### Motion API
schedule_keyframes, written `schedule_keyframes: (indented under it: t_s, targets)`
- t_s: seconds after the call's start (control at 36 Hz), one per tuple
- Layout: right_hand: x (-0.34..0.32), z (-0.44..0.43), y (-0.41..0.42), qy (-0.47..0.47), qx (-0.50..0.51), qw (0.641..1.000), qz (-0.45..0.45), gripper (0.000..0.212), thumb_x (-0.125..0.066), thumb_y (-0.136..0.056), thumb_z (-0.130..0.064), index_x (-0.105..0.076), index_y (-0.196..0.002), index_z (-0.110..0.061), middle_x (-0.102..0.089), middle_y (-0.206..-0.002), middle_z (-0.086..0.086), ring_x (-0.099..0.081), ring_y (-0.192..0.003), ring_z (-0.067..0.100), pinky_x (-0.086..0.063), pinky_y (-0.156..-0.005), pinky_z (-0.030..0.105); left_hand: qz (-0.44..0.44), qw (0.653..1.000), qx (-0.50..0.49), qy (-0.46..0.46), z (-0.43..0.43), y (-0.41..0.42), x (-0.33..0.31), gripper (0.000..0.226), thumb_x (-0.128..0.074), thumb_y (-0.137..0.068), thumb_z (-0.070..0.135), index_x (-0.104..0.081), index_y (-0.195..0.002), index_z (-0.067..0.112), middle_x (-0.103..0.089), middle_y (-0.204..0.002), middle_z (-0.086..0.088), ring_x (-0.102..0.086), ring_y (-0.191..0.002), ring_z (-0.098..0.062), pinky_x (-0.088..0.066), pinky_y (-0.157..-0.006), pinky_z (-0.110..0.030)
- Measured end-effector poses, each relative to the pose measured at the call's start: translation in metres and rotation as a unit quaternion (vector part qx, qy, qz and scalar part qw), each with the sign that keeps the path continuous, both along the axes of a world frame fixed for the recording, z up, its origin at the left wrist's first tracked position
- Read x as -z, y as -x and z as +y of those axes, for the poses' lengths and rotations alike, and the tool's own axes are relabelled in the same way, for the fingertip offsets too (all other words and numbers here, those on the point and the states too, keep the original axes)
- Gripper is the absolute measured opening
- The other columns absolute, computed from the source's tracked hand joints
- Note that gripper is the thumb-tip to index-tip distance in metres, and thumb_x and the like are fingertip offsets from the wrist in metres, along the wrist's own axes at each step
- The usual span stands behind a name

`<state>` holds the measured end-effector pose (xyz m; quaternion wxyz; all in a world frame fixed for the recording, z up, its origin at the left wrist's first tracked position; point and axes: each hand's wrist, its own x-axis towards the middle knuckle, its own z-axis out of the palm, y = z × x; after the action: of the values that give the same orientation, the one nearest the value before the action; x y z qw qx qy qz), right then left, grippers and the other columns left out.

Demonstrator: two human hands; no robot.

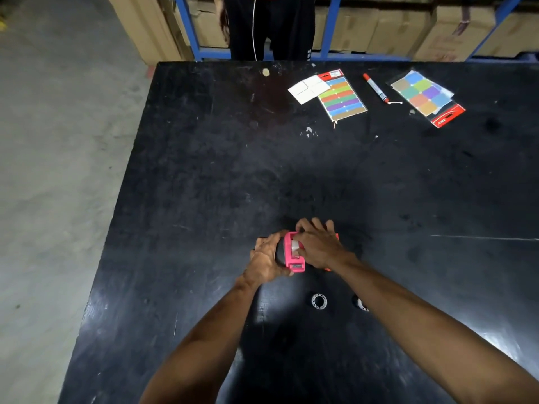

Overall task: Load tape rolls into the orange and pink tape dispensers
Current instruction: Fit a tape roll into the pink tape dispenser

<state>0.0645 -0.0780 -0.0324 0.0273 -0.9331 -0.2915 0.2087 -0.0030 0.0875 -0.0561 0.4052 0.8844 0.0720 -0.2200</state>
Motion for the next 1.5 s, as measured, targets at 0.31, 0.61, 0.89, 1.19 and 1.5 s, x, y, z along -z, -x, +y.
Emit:
schedule_keyframes:
  t_s: [0.31, 0.61, 0.89, 1.19, 1.5]
  targets:
    - [-0.006, 0.003, -0.025, 0.015, -0.019, 0.994, 0.110, 0.032, -0.069, -0.082, -0.048, -0.072, -0.108, -0.031, -0.047, -0.123, -0.008, -0.037, -0.115, 0.021, -0.023, -0.090, 0.045, 0.008, 1.000, 0.003, -0.010, -0.003, 0.000, -0.006, 0.107, -0.091, -0.053, 0.031, -0.034, -0.143, 0.039, -0.054, -0.132, 0.012, -0.038, -0.123, -0.017, -0.035, -0.108, -0.040]
    - [0.001, -0.007, -0.009, -0.137, 0.017, 0.990, -0.025, 0.013, -0.063, -0.082, -0.040, -0.060, -0.094, -0.034, -0.063, -0.104, -0.017, -0.049, -0.107, 0.012, -0.027, -0.085, 0.043, 0.010, 1.000, 0.001, -0.003, 0.004, -0.003, 0.005, 0.108, -0.092, -0.049, 0.037, -0.032, -0.138, 0.046, -0.052, -0.128, 0.016, -0.036, -0.120, -0.013, -0.034, -0.108, -0.044]
    - [0.008, -0.011, -0.001, -0.098, -0.039, 0.993, -0.045, 0.027, -0.062, -0.079, -0.048, -0.068, -0.100, -0.032, -0.068, -0.094, -0.014, -0.054, -0.102, 0.010, -0.019, -0.086, 0.038, 0.011, 1.000, -0.003, 0.002, 0.008, -0.003, 0.007, 0.108, -0.092, -0.050, 0.037, -0.032, -0.139, 0.047, -0.051, -0.128, 0.018, -0.035, -0.120, -0.010, -0.034, -0.111, -0.044]
    - [0.005, -0.004, 0.013, -0.095, -0.008, 0.988, -0.123, 0.027, -0.049, -0.093, -0.031, -0.072, -0.080, -0.025, -0.069, -0.085, -0.010, -0.054, -0.097, 0.016, -0.024, -0.090, 0.040, 0.018, 1.000, 0.005, 0.001, 0.006, -0.001, 0.010, 0.111, -0.092, -0.047, 0.036, -0.032, -0.139, 0.045, -0.053, -0.129, 0.017, -0.037, -0.120, -0.014, -0.035, -0.110, -0.046]
    - [0.006, -0.012, 0.054, -0.115, -0.033, 0.980, -0.162, 0.005, -0.069, -0.079, -0.027, -0.072, -0.076, -0.027, -0.062, -0.085, -0.008, -0.053, -0.089, 0.019, -0.029, -0.083, 0.038, 0.016, 1.000, -0.004, -0.006, 0.007, -0.003, 0.011, 0.115, -0.094, -0.047, 0.034, -0.032, -0.143, 0.044, -0.049, -0.135, 0.017, -0.036, -0.121, -0.012, -0.034, -0.113, -0.043]
